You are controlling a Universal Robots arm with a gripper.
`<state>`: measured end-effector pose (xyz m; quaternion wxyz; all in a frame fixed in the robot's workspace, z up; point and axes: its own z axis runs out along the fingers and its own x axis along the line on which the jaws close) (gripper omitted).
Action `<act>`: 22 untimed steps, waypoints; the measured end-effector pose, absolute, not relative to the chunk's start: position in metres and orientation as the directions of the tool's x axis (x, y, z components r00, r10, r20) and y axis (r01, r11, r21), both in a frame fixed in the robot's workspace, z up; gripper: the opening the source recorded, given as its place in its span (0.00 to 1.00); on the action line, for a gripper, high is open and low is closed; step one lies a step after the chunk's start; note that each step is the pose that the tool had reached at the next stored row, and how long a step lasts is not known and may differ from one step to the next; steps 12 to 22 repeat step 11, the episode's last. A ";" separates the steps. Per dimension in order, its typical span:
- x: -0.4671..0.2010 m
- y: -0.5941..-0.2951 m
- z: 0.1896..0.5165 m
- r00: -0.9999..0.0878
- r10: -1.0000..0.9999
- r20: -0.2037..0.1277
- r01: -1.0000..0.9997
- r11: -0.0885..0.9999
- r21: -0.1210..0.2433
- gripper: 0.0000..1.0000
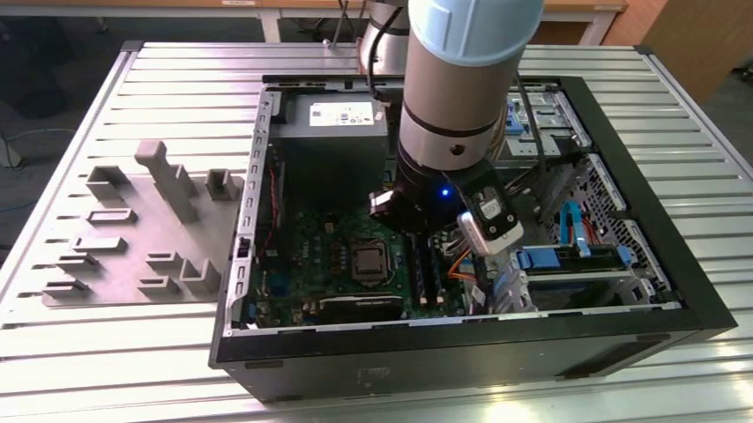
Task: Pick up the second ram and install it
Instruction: 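Press down the second ram until it locks into place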
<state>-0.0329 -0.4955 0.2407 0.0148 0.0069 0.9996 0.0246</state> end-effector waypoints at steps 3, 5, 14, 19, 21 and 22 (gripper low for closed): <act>-0.033 -0.495 0.246 -0.999 0.015 -0.029 0.013 0.999 0.049 0.11; -0.033 -0.495 0.248 -0.999 0.014 -0.029 0.013 0.999 0.049 0.11; -0.033 -0.495 0.248 -0.999 0.015 -0.029 0.013 0.999 0.049 0.11; -0.033 -0.495 0.248 -0.999 0.015 -0.029 0.013 0.999 0.049 0.11; -0.033 -0.495 0.248 -0.999 0.015 -0.029 0.013 0.999 0.049 0.11; -0.033 -0.495 0.248 -0.999 0.015 -0.029 0.013 0.999 0.049 0.11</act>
